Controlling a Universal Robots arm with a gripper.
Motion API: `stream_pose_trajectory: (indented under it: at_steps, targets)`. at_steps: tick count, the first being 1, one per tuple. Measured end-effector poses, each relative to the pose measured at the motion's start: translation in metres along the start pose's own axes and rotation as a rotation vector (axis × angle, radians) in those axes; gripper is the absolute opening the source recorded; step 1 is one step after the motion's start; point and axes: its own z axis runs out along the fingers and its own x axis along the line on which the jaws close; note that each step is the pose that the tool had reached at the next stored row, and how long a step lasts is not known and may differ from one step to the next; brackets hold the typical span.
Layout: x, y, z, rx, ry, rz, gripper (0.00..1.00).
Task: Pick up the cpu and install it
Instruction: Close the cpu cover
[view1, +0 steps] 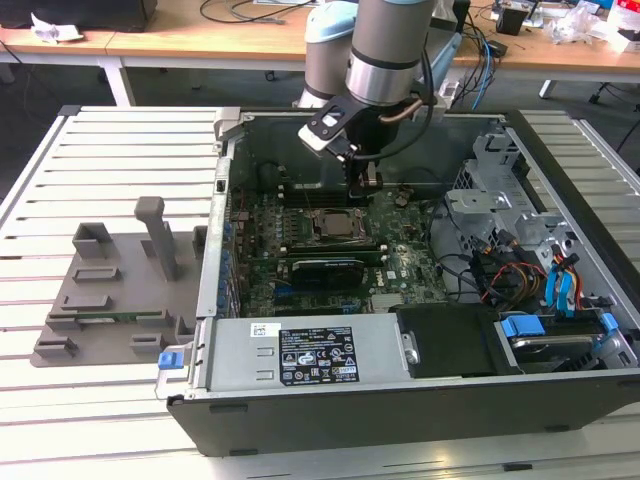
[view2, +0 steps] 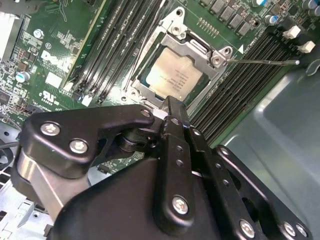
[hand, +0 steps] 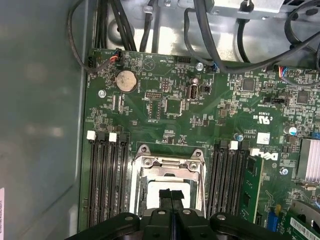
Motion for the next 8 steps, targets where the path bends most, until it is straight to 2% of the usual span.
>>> stream_pose_trajectory:
  at_steps: [8]
  targets:
    - [0.0006, -0.0067, 0.0011, 0.0000, 0.0000, 0.000, 0.11]
